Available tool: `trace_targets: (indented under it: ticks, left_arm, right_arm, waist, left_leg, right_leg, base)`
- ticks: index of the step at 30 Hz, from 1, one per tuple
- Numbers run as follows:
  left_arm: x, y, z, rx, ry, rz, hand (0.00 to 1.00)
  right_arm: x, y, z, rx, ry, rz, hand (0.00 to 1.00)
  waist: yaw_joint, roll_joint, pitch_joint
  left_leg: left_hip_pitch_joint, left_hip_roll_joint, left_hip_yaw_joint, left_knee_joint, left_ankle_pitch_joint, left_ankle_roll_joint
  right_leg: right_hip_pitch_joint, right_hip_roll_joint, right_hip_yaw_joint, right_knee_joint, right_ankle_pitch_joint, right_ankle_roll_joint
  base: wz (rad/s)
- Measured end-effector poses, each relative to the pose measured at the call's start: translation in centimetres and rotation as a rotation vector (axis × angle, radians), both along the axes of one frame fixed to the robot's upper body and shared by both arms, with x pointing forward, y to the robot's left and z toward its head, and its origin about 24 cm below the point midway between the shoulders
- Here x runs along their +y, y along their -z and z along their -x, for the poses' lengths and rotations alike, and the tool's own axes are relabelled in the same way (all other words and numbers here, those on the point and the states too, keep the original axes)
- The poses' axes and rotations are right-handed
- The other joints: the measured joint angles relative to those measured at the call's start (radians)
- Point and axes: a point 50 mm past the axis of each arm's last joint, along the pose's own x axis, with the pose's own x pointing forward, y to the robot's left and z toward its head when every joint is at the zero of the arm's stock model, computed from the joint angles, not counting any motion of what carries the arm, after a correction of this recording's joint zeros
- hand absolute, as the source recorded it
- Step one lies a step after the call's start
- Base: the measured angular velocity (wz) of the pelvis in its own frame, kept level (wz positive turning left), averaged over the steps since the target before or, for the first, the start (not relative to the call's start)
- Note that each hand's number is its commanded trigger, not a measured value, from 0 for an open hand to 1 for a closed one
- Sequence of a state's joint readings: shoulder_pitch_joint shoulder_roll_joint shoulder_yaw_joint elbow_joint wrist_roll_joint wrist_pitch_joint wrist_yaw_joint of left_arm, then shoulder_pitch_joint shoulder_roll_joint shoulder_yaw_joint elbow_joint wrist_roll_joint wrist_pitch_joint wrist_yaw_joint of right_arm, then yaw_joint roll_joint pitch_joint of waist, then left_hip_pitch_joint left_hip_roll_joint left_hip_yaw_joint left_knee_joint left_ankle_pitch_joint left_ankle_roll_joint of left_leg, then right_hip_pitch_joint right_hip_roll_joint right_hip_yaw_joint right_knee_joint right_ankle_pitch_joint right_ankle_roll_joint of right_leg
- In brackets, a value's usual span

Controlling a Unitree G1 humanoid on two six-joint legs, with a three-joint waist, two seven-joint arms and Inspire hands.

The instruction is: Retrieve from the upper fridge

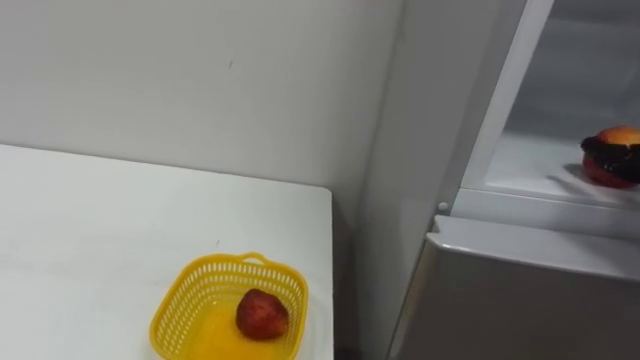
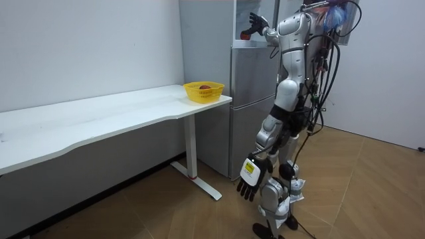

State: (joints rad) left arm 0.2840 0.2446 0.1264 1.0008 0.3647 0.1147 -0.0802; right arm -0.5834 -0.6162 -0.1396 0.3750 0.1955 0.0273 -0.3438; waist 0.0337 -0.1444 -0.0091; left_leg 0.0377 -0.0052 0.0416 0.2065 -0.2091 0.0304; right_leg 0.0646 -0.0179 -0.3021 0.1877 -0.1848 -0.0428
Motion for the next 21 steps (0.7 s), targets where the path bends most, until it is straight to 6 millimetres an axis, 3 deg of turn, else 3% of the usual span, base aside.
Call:
trace_targets:
  ticks: [9, 21]
  left_arm:
    - [0.0, 0.0, 0.2, 0.013, -0.004, -0.001, 0.0]
    - [0.0, 0.0, 0.1, 0.008, -0.007, 0.0, 0.0]
  right_arm:
    - [-0.2, 0.3, -1.3, 0.116, -0.039, 0.051, 0.0]
    - [-0.3, 0.9, -1.4, 0.156, -0.074, 0.053, 0.0]
  waist:
    - [0.0, -0.004, 0.0002]
    - [0.001, -0.016, 0.0004]
  left_leg:
    - [-0.003, 0.0, -0.002, -0.001, 0.0, 0.0]
    - [0.001, 0.0, -0.003, 0.003, 0.0, 0.0]
  right_leg:
    - [0.002, 0.0, -0.001, 0.0, 0.0, 0.0]
    - [0.003, -0.001, -0.003, 0.0, 0.0, 0.0]
  base:
    - [0.0]
    - [0.0]
